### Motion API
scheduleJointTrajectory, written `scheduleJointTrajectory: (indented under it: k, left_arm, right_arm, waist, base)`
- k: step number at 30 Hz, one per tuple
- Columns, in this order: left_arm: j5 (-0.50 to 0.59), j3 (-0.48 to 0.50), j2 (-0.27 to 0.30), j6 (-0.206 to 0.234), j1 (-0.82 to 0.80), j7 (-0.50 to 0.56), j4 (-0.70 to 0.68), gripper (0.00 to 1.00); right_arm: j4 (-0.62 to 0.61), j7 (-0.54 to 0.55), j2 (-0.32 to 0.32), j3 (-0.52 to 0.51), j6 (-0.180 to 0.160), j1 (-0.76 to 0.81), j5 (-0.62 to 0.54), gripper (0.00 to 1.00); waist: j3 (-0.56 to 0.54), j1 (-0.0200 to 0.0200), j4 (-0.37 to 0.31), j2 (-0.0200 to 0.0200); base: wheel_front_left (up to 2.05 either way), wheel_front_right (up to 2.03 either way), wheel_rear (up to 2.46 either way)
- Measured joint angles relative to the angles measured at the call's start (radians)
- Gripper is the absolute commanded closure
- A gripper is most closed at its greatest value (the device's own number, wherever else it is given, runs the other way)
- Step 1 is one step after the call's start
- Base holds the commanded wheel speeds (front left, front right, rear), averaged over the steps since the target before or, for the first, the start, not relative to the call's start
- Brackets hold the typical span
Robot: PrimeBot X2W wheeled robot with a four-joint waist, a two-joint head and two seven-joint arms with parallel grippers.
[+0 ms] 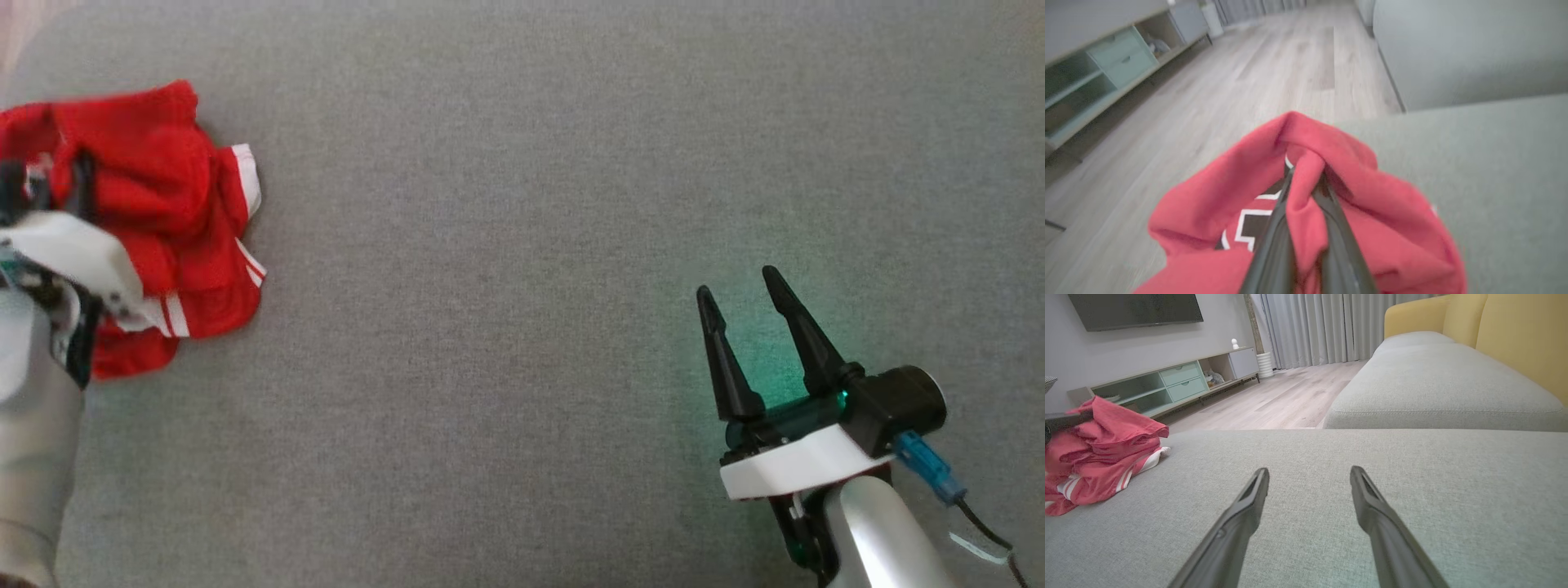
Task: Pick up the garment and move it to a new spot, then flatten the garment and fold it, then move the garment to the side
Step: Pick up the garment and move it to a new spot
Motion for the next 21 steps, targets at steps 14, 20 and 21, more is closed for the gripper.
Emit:
scheduleJointTrajectory:
  k: [14, 20, 21]
  left_arm:
    - [-0.079, -0.103, -0.082, 0.000, -0.060, -0.156, -0.376, 1.00]
    - [-0.105, -0.188, -0.146, 0.000, 0.001, -0.087, -0.520, 1.00]
    - [-0.105, -0.199, -0.158, 0.001, 0.011, -0.075, -0.540, 1.00]
  right_arm:
    - [0.013, 0.000, 0.000, -0.004, 0.000, 0.030, 0.039, 0.00]
    - [0.010, 0.000, 0.000, -0.004, 0.000, 0.049, 0.056, 0.00]
    - [0.007, 0.000, 0.000, -0.003, 0.000, 0.049, 0.062, 0.00]
  waist:
    - [-0.133, -0.0001, -0.006, 0.0000]
    - [-0.165, -0.0001, -0.048, 0.0000]
    - [-0.166, -0.0001, -0.058, 0.0000]
  base:
    - [0.00, 0.00, 0.00]
    - [0.00, 0.00, 0.00]
    - [0.00, 0.00, 0.00]
